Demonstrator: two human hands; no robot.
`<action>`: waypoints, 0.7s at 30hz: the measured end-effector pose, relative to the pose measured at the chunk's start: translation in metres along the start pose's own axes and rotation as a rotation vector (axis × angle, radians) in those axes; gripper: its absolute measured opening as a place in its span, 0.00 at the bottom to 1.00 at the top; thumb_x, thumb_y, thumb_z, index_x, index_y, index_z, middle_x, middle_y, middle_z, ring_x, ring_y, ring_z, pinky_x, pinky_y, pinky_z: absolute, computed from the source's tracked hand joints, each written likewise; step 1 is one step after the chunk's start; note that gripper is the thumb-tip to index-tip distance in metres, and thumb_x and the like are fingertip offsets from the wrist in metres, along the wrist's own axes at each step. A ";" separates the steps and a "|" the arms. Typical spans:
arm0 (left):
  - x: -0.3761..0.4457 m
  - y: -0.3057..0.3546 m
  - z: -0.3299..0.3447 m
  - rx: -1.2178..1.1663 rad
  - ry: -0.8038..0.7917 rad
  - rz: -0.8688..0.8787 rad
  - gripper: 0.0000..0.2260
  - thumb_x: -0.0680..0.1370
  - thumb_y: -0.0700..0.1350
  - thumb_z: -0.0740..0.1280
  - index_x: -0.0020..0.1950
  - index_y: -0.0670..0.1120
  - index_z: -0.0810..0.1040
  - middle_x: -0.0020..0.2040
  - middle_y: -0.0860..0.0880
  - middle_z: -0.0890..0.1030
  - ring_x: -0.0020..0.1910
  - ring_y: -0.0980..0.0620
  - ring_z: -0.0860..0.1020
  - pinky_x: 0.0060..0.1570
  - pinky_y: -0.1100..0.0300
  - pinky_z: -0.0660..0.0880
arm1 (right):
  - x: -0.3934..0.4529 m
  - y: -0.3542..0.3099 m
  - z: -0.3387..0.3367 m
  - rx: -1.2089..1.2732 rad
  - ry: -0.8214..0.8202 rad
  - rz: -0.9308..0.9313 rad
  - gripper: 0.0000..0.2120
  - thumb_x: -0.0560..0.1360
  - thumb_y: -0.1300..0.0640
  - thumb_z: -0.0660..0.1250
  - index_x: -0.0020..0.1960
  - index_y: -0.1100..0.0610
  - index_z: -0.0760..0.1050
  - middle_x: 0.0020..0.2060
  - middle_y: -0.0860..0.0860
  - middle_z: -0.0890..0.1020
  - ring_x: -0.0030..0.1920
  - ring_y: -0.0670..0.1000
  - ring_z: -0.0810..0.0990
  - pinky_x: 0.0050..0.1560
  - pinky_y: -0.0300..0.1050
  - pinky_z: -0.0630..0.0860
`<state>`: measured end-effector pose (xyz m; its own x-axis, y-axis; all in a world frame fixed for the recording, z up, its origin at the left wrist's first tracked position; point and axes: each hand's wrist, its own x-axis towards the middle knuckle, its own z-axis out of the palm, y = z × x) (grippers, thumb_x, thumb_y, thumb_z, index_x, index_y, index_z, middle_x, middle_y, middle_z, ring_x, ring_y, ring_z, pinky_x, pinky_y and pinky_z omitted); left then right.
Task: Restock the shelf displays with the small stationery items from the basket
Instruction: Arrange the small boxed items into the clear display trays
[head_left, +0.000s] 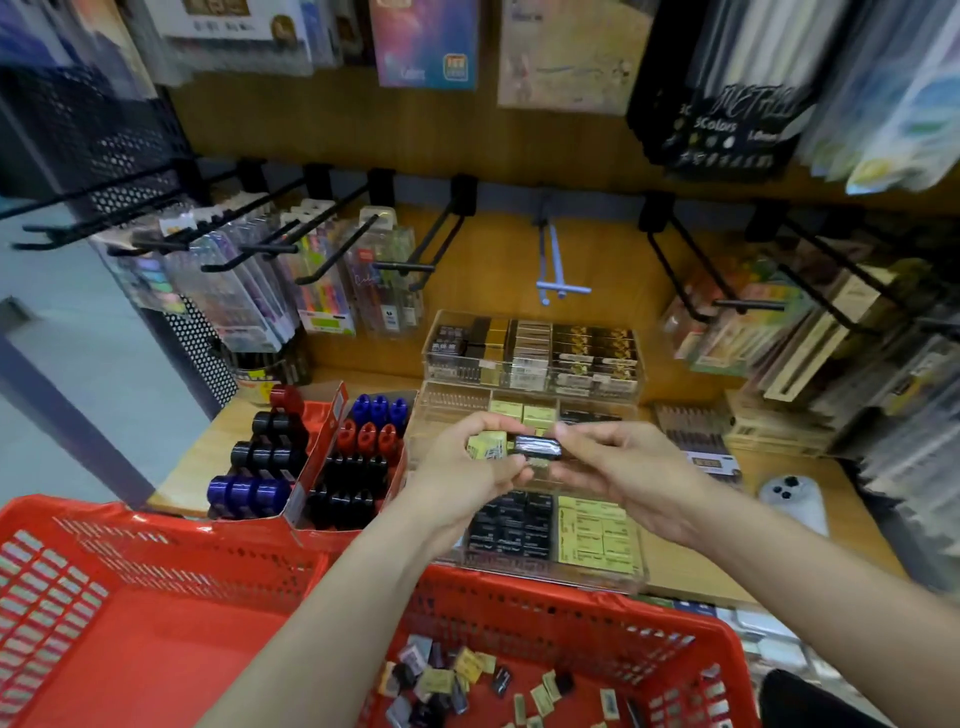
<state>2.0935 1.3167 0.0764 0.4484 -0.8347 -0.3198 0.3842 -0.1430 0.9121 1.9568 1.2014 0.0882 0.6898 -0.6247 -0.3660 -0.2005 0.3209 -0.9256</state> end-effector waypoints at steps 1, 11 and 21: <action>-0.003 0.000 0.004 -0.003 -0.020 -0.004 0.15 0.75 0.28 0.69 0.54 0.45 0.81 0.51 0.39 0.84 0.44 0.48 0.84 0.45 0.62 0.80 | -0.007 0.000 -0.005 0.002 0.039 -0.063 0.10 0.71 0.58 0.73 0.50 0.61 0.84 0.47 0.57 0.86 0.46 0.53 0.86 0.45 0.38 0.82; -0.009 -0.002 0.030 -0.208 -0.040 -0.014 0.14 0.75 0.30 0.70 0.58 0.44 0.80 0.52 0.37 0.84 0.50 0.44 0.84 0.47 0.59 0.80 | -0.028 -0.003 -0.020 -0.514 0.166 -0.457 0.15 0.64 0.56 0.81 0.47 0.44 0.82 0.48 0.44 0.84 0.47 0.42 0.84 0.51 0.37 0.80; 0.019 -0.015 0.034 -0.396 0.166 -0.239 0.18 0.80 0.30 0.62 0.69 0.38 0.67 0.56 0.36 0.80 0.52 0.44 0.83 0.45 0.52 0.83 | 0.007 0.012 -0.091 -1.188 0.504 -0.446 0.16 0.72 0.55 0.75 0.59 0.54 0.81 0.51 0.51 0.80 0.48 0.50 0.80 0.51 0.42 0.74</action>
<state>2.0684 1.2850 0.0657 0.4203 -0.7028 -0.5739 0.7547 -0.0803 0.6511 1.8961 1.1357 0.0656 0.5773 -0.7851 0.2245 -0.6781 -0.6141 -0.4039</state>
